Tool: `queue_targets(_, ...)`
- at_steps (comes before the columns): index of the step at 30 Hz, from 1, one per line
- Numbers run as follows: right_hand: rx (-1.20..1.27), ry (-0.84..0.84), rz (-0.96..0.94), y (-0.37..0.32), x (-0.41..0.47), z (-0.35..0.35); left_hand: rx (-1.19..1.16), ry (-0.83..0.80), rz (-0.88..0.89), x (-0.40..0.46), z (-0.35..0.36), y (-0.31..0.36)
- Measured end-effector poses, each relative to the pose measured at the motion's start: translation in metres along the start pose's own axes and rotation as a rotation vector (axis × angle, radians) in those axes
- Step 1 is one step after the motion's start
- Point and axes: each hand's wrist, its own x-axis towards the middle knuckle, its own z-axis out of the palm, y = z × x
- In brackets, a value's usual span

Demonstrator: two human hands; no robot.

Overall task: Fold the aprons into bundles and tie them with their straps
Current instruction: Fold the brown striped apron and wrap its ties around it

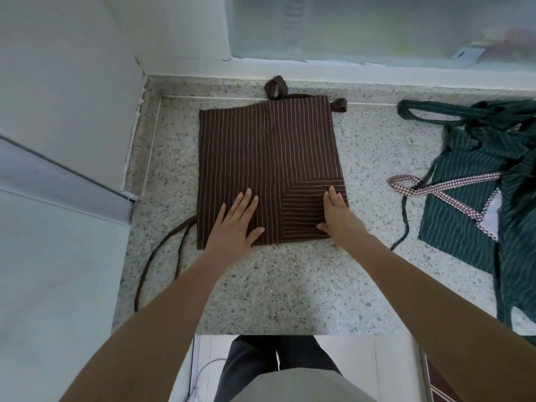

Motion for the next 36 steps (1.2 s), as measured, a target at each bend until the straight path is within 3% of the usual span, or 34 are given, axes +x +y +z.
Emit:
queue_targets(5, -0.123, 0.167, -0.002, -0.030, -0.003, -0.006, -0.185, 0.161, -0.264, -0.012, -0.017, -0.010)
queue_targets(9, 0.095, 0.128, -0.021, -0.036, -0.001, -0.004, -0.021, 0.107, -0.208, -0.006, -0.032, -0.004)
queue_targets(12, 0.079, 0.107, -0.005, -0.039, -0.001, -0.001, 0.066, 0.077, -0.479, -0.003, -0.042, 0.005)
queue_targets(15, 0.063, 0.039, 0.055, -0.050, 0.000, 0.004, -0.120, 0.027, -0.816, -0.010, -0.047, 0.002)
queue_targets(18, 0.066, -0.015, 0.093, -0.063, 0.001, 0.007, -0.378, 0.093, -0.986, -0.020, -0.042, -0.014)
queue_targets(23, 0.081, -0.051, 0.069, -0.071, 0.005, 0.002, -0.588, 0.030, -0.830, -0.024, -0.043, -0.030)
queue_targets(30, 0.097, -0.070, 0.069, -0.072, 0.005, 0.002, -0.895, -0.008, -0.932, -0.021, -0.052, -0.027)
queue_targets(36, 0.103, -0.078, 0.061, -0.071, 0.004, 0.002, -1.494, 0.152, -1.140, -0.017, -0.061, -0.016)
